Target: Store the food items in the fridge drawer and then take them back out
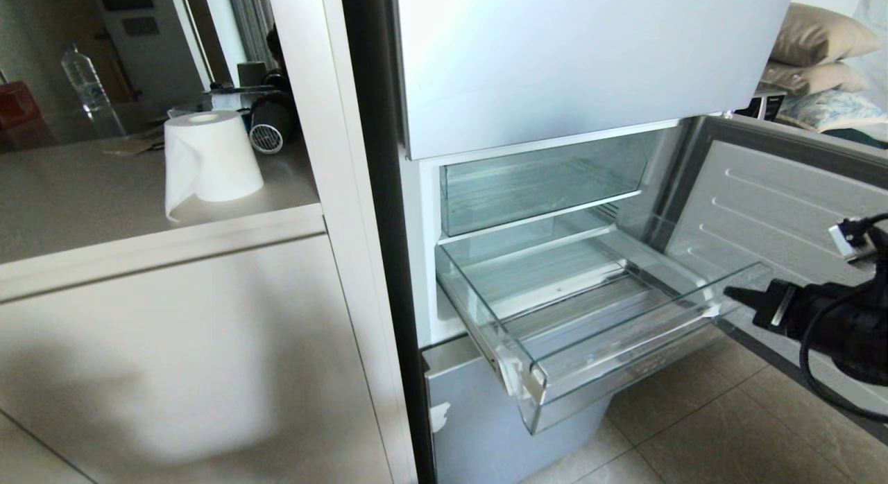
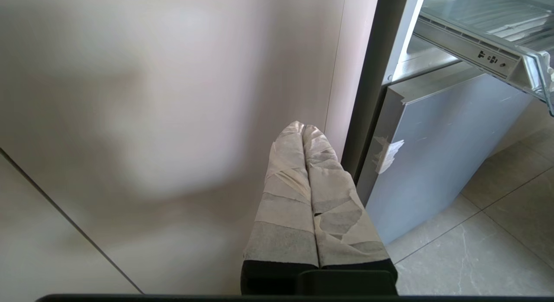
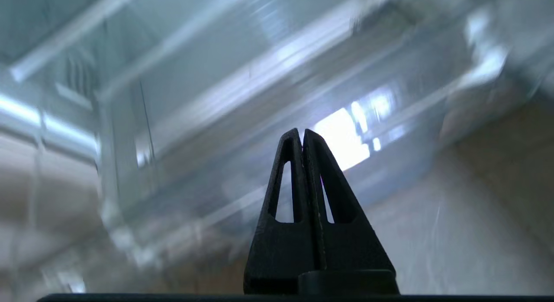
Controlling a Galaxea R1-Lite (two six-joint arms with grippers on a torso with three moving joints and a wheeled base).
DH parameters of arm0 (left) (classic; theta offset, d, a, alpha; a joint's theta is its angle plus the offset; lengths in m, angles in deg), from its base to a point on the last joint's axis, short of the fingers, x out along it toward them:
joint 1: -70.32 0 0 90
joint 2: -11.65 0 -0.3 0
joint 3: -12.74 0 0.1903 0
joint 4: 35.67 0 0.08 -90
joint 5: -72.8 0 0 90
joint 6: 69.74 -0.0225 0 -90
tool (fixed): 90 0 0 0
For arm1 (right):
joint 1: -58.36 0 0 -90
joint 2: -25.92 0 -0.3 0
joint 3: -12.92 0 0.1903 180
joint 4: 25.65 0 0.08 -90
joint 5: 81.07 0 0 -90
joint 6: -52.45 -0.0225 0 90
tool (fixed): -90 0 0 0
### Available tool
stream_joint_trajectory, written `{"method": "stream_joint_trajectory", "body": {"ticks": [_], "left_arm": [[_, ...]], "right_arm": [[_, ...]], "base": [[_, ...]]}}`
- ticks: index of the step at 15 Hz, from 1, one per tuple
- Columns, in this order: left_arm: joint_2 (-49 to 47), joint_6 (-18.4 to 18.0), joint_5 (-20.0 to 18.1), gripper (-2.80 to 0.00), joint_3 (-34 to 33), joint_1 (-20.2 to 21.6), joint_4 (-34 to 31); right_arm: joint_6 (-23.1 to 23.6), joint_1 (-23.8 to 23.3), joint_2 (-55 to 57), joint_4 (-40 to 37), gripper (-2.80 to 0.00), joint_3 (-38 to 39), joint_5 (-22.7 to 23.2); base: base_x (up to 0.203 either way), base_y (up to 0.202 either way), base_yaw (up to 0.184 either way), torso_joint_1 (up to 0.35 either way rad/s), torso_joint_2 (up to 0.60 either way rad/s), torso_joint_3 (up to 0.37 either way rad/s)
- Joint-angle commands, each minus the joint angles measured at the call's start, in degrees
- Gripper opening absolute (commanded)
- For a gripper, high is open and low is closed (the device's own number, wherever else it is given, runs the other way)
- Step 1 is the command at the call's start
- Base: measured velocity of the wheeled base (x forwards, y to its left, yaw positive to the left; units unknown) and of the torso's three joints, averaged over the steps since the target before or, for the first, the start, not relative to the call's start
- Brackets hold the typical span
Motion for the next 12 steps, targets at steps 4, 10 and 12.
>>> {"method": "stream_joint_trajectory", "body": {"ticks": [4,10,12], "left_arm": [[0.0,0.0,0.0,-2.8,0.0,0.0,0.0],[-0.1,0.0,0.0,-2.8,0.0,0.0,0.0],[0.0,0.0,0.0,-2.8,0.0,0.0,0.0]], "right_arm": [[0.2,0.9,-1.4,4.6,-2.8,10.7,0.7],[1.4,1.0,-5.5,4.8,-2.8,17.1,2.7],[1.5,1.0,-4.7,4.6,-2.8,17.4,2.7]], "base": [[0.0,0.0,0.0,0.0,0.0,0.0],[0.0,0.0,0.0,0.0,0.0,0.0],[0.0,0.0,0.0,0.0,0.0,0.0]]}}
